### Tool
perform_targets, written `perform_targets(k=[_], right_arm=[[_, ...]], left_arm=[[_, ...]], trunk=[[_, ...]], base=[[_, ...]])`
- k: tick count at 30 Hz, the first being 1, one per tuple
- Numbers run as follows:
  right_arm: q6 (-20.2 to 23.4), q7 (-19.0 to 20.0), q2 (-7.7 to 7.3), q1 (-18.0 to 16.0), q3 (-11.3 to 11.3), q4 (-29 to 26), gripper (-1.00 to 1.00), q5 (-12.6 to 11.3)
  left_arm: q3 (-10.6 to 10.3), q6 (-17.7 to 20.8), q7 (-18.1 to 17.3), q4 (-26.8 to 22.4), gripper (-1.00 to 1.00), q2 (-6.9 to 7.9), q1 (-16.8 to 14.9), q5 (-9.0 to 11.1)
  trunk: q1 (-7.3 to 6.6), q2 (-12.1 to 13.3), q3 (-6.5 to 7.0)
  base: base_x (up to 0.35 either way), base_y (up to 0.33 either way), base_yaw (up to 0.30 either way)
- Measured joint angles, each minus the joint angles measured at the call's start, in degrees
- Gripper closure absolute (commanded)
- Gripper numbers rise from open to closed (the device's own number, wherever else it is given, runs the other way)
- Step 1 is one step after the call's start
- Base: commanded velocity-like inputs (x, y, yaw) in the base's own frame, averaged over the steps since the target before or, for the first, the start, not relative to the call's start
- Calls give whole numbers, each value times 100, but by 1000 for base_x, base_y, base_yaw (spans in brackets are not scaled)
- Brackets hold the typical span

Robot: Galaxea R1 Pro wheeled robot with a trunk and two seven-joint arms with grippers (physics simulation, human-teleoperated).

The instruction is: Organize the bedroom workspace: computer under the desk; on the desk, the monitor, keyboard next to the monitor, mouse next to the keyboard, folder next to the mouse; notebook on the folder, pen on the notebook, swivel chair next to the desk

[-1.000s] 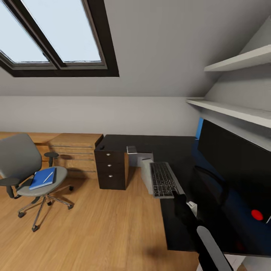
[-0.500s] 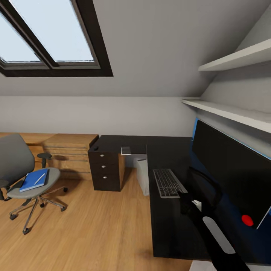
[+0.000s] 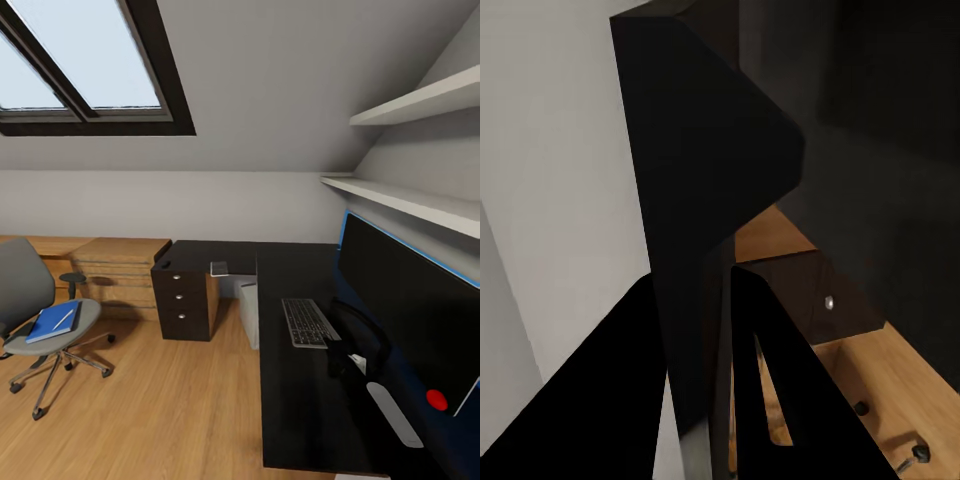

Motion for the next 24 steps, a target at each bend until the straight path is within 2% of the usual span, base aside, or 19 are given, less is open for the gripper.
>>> perform_targets(k=[12, 13, 15, 24], right_arm=[[-6, -7, 21, 0, 6, 1, 100, -7], [-12, -8, 118, 1, 8, 1, 100, -31], [-16, -8, 168, 0, -20, 1, 100, -4], [-26, -8, 207, 0, -43, 1, 100, 0]], left_arm=[[0, 1, 1, -1, -100, 0, 0, 2], [-1, -1, -1, 0, -100, 0, -1, 2], [0, 0, 0, -1, -100, 0, 0, 2], [0, 2, -3, -1, -100, 0, 0, -10]], trunk=[[1, 0, 0], [1, 0, 0], [1, 0, 0], [1, 0, 0]], base=[[15, -19, 0], [0, 0, 0], [0, 0, 0], [0, 0, 0]])
